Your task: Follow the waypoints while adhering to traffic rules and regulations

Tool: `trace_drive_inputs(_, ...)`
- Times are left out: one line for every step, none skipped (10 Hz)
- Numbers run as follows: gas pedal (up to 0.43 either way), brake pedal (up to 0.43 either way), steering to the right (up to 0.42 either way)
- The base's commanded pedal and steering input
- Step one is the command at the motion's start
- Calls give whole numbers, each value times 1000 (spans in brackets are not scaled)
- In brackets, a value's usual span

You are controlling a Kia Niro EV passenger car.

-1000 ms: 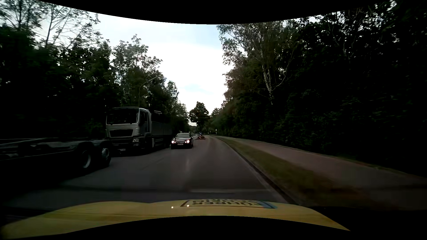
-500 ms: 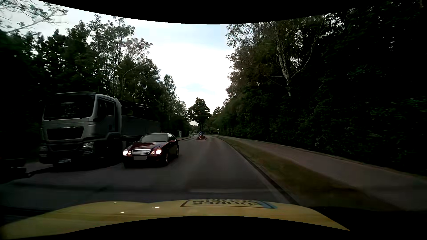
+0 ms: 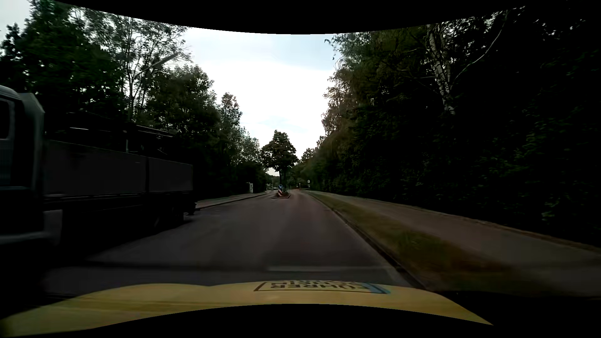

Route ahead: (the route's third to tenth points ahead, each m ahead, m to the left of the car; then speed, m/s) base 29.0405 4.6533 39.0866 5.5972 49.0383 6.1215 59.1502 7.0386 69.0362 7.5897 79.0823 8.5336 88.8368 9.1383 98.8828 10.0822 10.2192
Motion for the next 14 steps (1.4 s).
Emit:
trace_drive_inputs(87, 0, -5)
trace_drive_inputs(67, 0, -5)
trace_drive_inputs(47, 0, -5)
trace_drive_inputs(39, 0, -5)
trace_drive_inputs(39, 0, -5)
trace_drive_inputs(39, 0, -5)
trace_drive_inputs(39, 0, -4)
trace_drive_inputs(67, 0, -5)
trace_drive_inputs(87, 0, -4)
trace_drive_inputs(87, 0, -5)
trace_drive_inputs(98, 0, -9)
trace_drive_inputs(98, 0, -12)
trace_drive_inputs(110, 0, -13)
trace_drive_inputs(110, 0, -13)
